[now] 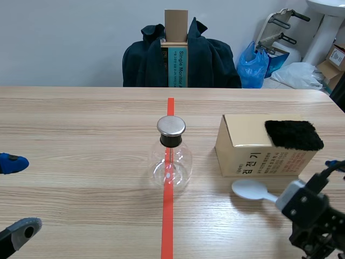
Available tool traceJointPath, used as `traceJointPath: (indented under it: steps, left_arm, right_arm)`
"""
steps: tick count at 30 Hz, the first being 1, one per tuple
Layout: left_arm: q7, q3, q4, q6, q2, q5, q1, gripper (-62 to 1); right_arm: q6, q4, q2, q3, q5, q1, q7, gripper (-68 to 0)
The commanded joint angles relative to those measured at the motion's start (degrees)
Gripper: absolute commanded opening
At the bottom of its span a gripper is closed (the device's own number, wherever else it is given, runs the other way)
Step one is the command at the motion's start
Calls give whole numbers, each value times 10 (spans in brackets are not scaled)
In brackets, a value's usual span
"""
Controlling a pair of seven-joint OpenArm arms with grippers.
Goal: Do the electroscope experiment.
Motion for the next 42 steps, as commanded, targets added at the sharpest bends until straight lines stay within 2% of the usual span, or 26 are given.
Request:
traceJointPath:
  steps: [1, 5, 8, 10, 13, 16, 18, 21, 24, 27, 30, 34, 37, 42]
  left_arm:
    - [-10, 2, 4, -1, 3, -8, -3, 14]
    - [-10, 2, 4, -1, 3, -23, -3, 14]
    - [-10, 2, 4, -1, 3, -28, -3, 14]
    - [-10, 2, 4, -1, 3, -40, -3, 14]
    - [-10, 0, 4, 0, 3, -53, -3, 14]
    - [-12, 0, 5, 1, 3, -70, -6, 14]
    - [-12, -4, 5, 1, 3, -72, -6, 14]
    - [-12, -4, 5, 1, 3, -78, -6, 14]
    - [-12, -4, 5, 1, 3, -81, -6, 14]
    - [-12, -4, 5, 1, 3, -94, -6, 14]
    - [-12, -4, 5, 2, 3, -97, -6, 14]
    - [-12, -4, 5, 8, 3, -97, -6, 14]
    - [-12, -4, 5, 17, 3, -97, -6, 14]
    - [-12, -4, 5, 21, 3, -97, -6, 14]
  right_arm:
    - [17, 48, 47, 10, 52, 8, 3, -163]
    - [100, 115, 136, 28, 238, 9, 4, -164]
    - [149, 148, 190, 42, 334, 9, 17, -183]
    - [171, 162, 217, 49, 380, 9, 42, -243]
    - [205, 178, 249, 57, 430, 9, 84, -382]
    - [242, 183, 255, 73, 466, 9, 131, -539]
    - [274, 183, 251, 87, 489, 9, 161, -594]
    - [327, 183, 223, 114, 504, 9, 195, -662]
    - [378, 183, 176, 137, 503, 9, 221, -669]
    - [406, 182, 129, 152, 484, 9, 236, -669]
    - [418, 182, 90, 155, 458, 9, 236, -669]
    - [423, 182, 45, 155, 451, 9, 236, -669]
    - [426, 182, 26, 155, 447, 9, 236, -669]
    - [427, 182, 16, 155, 445, 9, 228, -669]
